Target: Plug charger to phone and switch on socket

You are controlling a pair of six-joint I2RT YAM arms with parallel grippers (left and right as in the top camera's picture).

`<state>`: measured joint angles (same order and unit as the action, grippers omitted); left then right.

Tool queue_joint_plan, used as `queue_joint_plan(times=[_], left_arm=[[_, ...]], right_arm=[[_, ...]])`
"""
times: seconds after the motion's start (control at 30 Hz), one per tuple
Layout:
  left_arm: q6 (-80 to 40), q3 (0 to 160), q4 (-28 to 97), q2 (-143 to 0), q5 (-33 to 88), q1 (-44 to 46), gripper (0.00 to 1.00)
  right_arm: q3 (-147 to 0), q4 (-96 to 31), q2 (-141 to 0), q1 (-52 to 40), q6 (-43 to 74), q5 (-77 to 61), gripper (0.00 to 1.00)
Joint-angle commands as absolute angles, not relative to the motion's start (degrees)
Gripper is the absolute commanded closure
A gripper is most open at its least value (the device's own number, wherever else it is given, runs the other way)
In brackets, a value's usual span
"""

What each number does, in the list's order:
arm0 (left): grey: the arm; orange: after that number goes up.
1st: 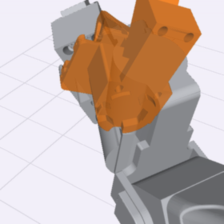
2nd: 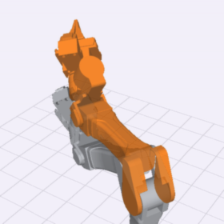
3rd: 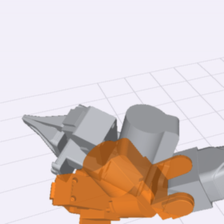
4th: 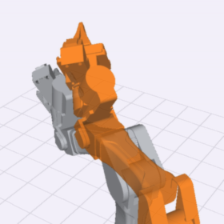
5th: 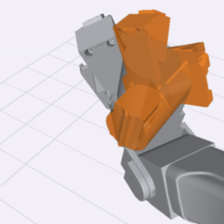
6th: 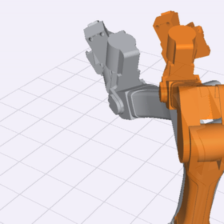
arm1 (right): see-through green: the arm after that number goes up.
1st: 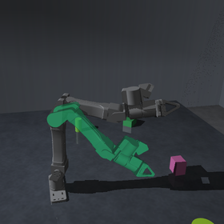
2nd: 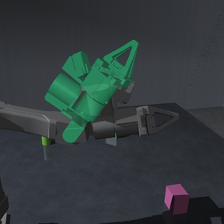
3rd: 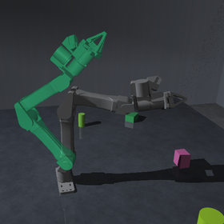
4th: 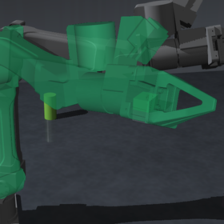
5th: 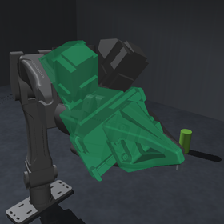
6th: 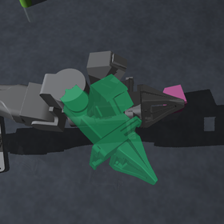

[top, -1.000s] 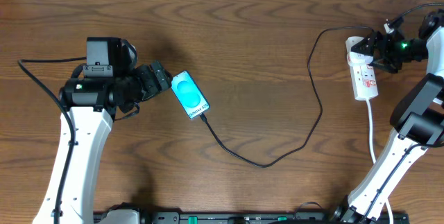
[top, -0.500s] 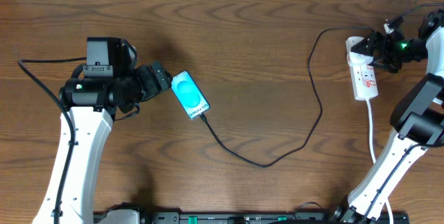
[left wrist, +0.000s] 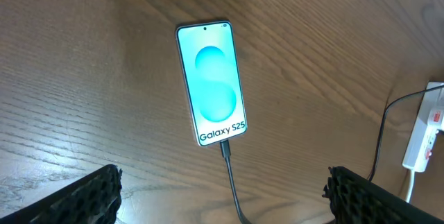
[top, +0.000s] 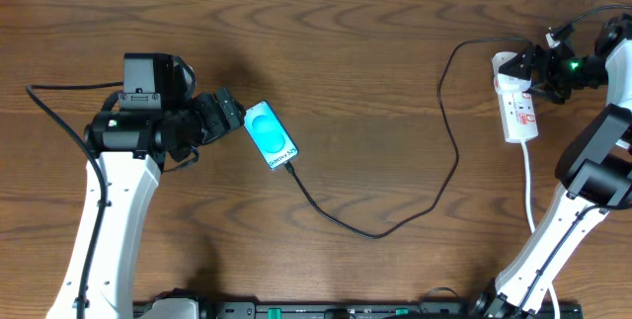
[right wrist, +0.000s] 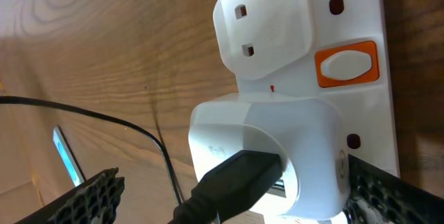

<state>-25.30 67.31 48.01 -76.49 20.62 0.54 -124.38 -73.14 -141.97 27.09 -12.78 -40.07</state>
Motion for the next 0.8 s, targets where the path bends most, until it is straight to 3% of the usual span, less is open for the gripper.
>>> queue_joint_plan(times=[0.0, 0.77], left_arm=[[-25.19, 67.81, 48.34, -76.73, 19.84, 0.32, 0.05], [-25.17, 67.81, 48.64, -76.73, 19.84, 0.32, 0.05]], right_arm=[[-122.13, -73.49, -143.48, 25.85, -12.14, -39.13, 0.02], [-123.79, -75.94, -142.21, 27.51, -9.85, -38.94, 0.01]])
